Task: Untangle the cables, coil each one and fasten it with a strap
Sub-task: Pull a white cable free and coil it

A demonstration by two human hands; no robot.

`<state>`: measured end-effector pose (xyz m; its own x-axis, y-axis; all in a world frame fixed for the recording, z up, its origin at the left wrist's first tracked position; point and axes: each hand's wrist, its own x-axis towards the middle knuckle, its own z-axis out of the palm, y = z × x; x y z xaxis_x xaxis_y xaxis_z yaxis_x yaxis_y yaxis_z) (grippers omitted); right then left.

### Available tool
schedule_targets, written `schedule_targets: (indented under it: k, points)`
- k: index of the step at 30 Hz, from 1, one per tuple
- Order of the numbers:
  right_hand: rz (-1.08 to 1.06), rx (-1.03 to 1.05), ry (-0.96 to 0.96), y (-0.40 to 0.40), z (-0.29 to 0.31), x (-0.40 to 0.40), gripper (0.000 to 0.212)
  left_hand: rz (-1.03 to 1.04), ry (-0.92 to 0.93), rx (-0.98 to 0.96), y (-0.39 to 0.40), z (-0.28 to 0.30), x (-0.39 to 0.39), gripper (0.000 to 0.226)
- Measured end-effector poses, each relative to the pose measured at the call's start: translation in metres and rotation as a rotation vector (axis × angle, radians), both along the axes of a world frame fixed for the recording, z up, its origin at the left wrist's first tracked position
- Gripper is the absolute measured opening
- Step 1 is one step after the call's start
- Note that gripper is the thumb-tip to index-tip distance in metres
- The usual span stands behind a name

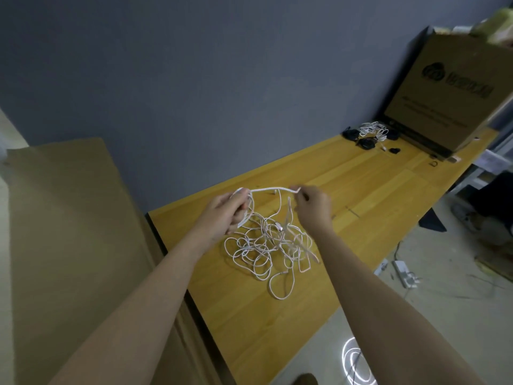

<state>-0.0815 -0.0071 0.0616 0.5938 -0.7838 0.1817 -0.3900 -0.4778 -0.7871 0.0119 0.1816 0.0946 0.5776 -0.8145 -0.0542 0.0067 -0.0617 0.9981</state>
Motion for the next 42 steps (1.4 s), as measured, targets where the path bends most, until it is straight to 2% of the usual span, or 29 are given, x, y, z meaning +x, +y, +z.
schedule_targets:
  k: [2,4,5,6,8,9,11,13,14,17,21,25,27,28,30,33,34,36,37,39,40,42]
  points:
    - [-0.039,0.148,-0.134,-0.008,0.01,-0.001,0.022,0.075,-0.054,0.012,0.002,-0.003,0.004,0.042]
    - [0.152,0.117,0.165,-0.008,0.005,-0.011,0.024,0.134,-0.09,0.027,0.004,-0.005,0.008,0.041]
    - [0.193,0.026,0.291,-0.009,-0.001,-0.017,0.027,0.151,-0.098,0.036,0.004,-0.006,0.009,0.04]
    - [0.163,-0.034,0.303,-0.013,-0.004,-0.02,0.027,0.16,-0.104,0.042,0.005,-0.006,0.009,0.038]
    - [0.035,-0.077,0.115,-0.018,-0.004,-0.025,0.026,0.164,-0.1,0.033,0.004,-0.005,0.007,0.038]
    - [0.033,-0.119,0.14,-0.018,-0.004,-0.027,0.026,0.173,-0.092,0.019,0.003,-0.005,0.006,0.039]
    - [0.118,-0.206,0.382,-0.018,-0.013,-0.031,0.027,0.226,-0.064,-0.016,0.0,-0.001,0.003,0.04]
    - [0.08,-0.141,0.477,-0.018,-0.027,-0.038,0.026,0.315,-0.024,-0.07,0.0,0.002,0.003,0.042]
    - [0.059,-0.083,0.457,-0.018,-0.033,-0.042,0.024,0.355,-0.006,-0.1,0.001,0.003,0.005,0.043]
    - [-0.002,0.046,0.222,-0.012,-0.043,-0.052,0.021,0.403,-0.005,-0.108,0.005,0.002,0.01,0.043]
    - [0.011,-0.089,0.04,0.011,-0.04,-0.057,0.016,0.428,0.014,-0.044,0.007,-0.004,0.02,0.04]
    - [0.119,0.03,-0.163,0.04,-0.026,-0.055,0.013,0.426,0.014,0.069,0.004,-0.009,0.024,0.048]
    - [0.111,-0.154,-0.208,0.049,-0.024,-0.047,0.016,0.321,0.092,0.049,0.0,-0.009,0.02,0.05]
    - [0.089,-0.314,-0.153,0.05,-0.025,-0.042,0.019,0.266,0.183,0.009,-0.002,-0.008,0.018,0.048]
    - [0.08,-0.521,0.107,0.05,-0.025,-0.032,0.021,0.185,0.378,-0.09,-0.002,-0.003,0.016,0.046]
    - [0.239,-0.583,0.664,0.054,-0.033,-0.022,0.018,0.154,0.588,-0.22,0.001,-0.001,0.017,0.045]
    - [0.301,-0.594,0.776,0.056,-0.037,-0.021,0.022,0.144,0.652,-0.246,0.001,0.001,0.018,0.045]
    - [0.409,-0.633,0.85,0.065,-0.045,-0.02,0.025,0.137,0.716,-0.288,0.0,0.001,0.018,0.044]
    - [0.447,-0.706,0.806,0.071,-0.05,-0.022,0.022,0.147,0.722,-0.324,-0.001,0.002,0.017,0.042]
    - [0.533,-0.893,0.704,0.082,-0.059,-0.025,0.028,0.21,0.68,-0.375,-0.005,0.0,0.016,0.034]
    - [0.576,-0.99,0.634,0.084,-0.065,-0.027,0.034,0.248,0.568,-0.356,-0.007,-0.002,0.016,0.031]
    - [0.617,-1.063,0.437,0.084,-0.073,-0.035,0.033,0.284,0.102,-0.17,-0.01,-0.013,0.019,0.029]
